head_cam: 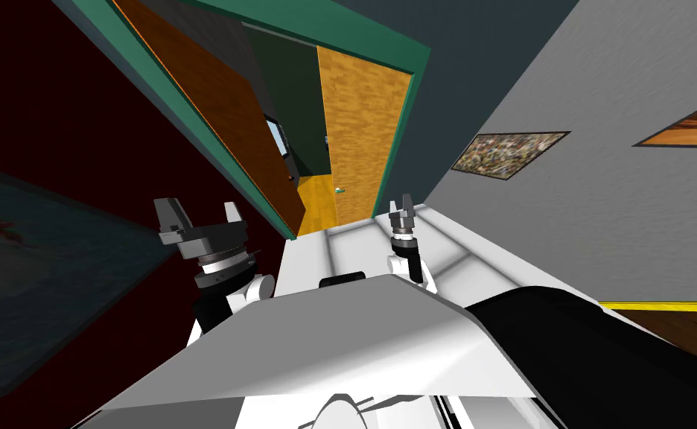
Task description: Push the door open
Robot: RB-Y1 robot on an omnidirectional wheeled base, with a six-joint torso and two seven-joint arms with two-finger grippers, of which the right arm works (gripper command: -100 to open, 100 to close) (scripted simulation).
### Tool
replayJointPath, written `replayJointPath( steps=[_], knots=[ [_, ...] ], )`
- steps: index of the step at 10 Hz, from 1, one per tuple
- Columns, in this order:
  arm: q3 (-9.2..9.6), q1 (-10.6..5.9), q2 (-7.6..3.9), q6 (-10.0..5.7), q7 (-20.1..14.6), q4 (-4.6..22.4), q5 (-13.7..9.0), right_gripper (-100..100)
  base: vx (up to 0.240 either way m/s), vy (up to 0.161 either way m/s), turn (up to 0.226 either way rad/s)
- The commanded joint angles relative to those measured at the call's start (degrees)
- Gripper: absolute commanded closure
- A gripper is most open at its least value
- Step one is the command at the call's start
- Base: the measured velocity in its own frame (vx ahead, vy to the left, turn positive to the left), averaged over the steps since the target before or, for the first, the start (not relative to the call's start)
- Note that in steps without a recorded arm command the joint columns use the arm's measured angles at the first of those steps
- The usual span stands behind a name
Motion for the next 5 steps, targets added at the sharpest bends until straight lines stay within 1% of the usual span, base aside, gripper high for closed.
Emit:
replayJointPath(
  steps=[1,2,3,4,5],
  knots=[
    [-0.09,-0.89,-0.3,-0.41,0.03,2.23,-0.26,-100,0.052,0.009,0.056],
    [-0.16,-1.55,-0.5,-0.72,0.05,3.91,-0.46,-100,0.123,-0.015,0.075],
    [-0.2,-1.88,-0.61,-0.87,0.06,4.74,-0.56,-100,0.111,0.003,0.046],
    [-0.29,-2.75,-0.84,-1.27,0.09,6.92,-0.81,-100,0.13,0.031,0.07],
    [-0.34,-3.23,-0.97,-1.49,0.11,8.13,-0.95,-100,0.14,0.006,0.051]
  ],
)
